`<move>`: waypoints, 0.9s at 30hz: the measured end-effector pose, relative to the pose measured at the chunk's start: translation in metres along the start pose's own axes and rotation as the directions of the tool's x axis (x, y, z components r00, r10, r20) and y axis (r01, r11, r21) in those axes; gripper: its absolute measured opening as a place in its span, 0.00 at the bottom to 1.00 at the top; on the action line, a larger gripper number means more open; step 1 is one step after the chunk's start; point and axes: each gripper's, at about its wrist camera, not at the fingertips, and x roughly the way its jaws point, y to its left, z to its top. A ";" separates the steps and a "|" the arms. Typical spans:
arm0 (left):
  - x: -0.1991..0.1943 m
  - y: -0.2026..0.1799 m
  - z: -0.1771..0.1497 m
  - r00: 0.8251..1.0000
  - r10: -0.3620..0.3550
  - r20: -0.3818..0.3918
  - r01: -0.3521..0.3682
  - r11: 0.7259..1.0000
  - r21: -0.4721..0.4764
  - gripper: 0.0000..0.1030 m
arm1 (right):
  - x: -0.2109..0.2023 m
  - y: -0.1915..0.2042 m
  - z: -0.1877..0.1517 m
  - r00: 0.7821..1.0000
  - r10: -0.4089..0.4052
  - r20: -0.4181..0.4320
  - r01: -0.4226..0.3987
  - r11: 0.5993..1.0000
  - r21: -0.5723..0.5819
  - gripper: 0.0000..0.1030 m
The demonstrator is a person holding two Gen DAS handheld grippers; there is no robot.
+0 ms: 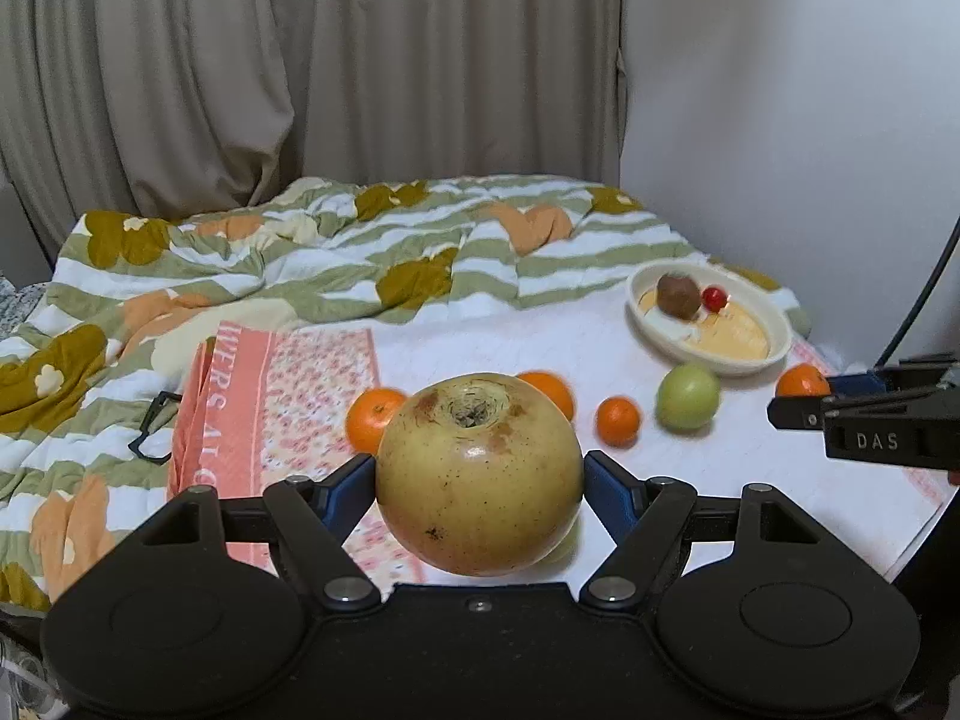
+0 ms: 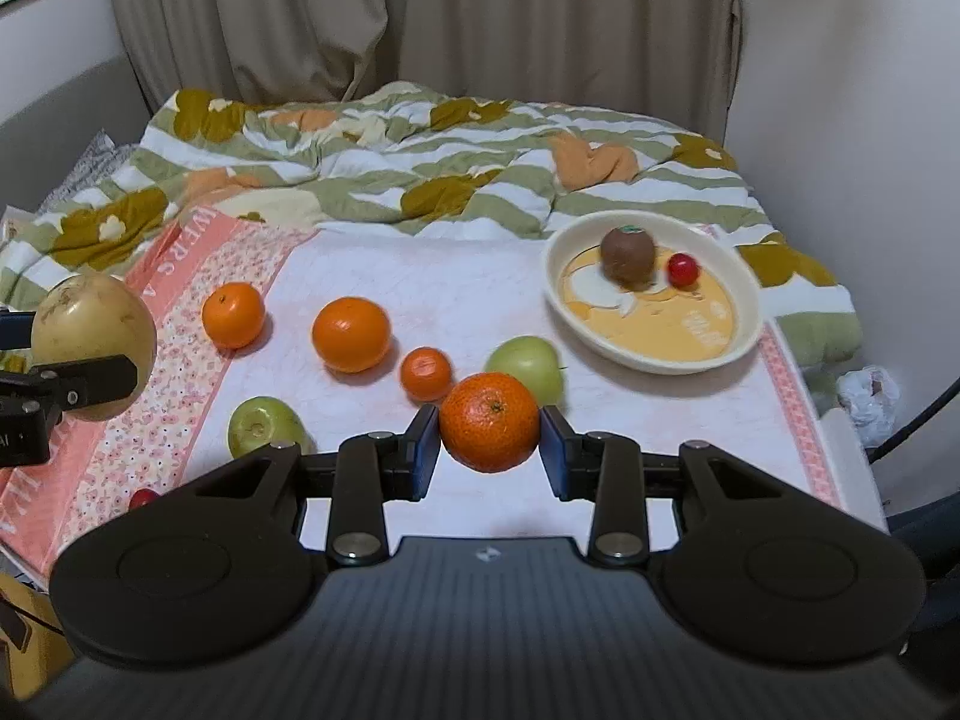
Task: Organize fruits
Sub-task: 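Grasp the yellow pear with the left tool while the right tool grasps a mandarin, then carry pear and mandarin to the white bowl and release both inside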
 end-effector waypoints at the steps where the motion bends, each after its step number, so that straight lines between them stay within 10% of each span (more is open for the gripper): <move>1: -0.003 -0.005 0.002 1.000 0.005 0.002 -0.005 1.000 -0.008 0.76 | -0.006 -0.008 0.001 1.000 0.009 0.003 -0.009 1.000 -0.001 0.49; 13: -0.016 -0.094 0.041 0.991 0.117 0.071 -0.107 0.986 -0.128 0.76 | -0.040 -0.105 0.028 0.993 0.102 0.062 -0.093 0.987 -0.128 0.49; 27: 0.050 -0.170 0.091 0.995 0.080 0.053 -0.071 0.987 -0.143 0.76 | 0.006 -0.200 0.074 0.994 0.088 0.062 -0.079 0.988 -0.133 0.49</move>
